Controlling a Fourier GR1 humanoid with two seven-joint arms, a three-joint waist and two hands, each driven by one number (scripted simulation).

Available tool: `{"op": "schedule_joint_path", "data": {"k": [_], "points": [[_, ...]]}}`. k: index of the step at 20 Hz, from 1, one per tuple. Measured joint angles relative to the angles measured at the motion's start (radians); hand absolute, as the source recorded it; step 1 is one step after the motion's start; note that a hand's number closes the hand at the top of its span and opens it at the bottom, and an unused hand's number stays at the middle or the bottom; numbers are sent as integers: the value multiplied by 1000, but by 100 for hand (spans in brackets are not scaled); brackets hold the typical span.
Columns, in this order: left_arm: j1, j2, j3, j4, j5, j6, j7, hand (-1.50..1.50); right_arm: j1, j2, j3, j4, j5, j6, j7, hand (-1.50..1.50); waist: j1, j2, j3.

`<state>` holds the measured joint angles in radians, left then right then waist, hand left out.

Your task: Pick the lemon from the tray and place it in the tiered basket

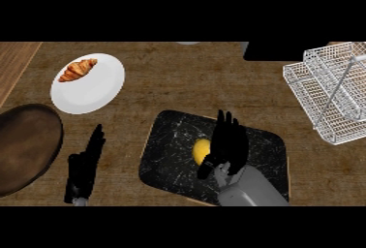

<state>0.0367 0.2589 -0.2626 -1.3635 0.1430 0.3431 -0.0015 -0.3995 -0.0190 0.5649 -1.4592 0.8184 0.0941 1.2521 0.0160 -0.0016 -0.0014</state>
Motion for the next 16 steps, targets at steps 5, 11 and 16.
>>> {"op": "schedule_joint_path", "data": {"k": [5, 11, 16], "points": [[10, -7, 2, 6, -5, -3, -11, 0, 1, 0, 7, 32, -30, 2, 0, -150, -3, -1, 0], [8, -12, 1, -5, -19, 5, 0, 0, 5, 0, -10, 58, -70, 0, 1, -150, -6, -1, 1], [4, -15, 8, -5, -20, 3, 11, 0, 25, 0, 6, 77, -98, -15, 1, -150, -7, 0, 1]]}}
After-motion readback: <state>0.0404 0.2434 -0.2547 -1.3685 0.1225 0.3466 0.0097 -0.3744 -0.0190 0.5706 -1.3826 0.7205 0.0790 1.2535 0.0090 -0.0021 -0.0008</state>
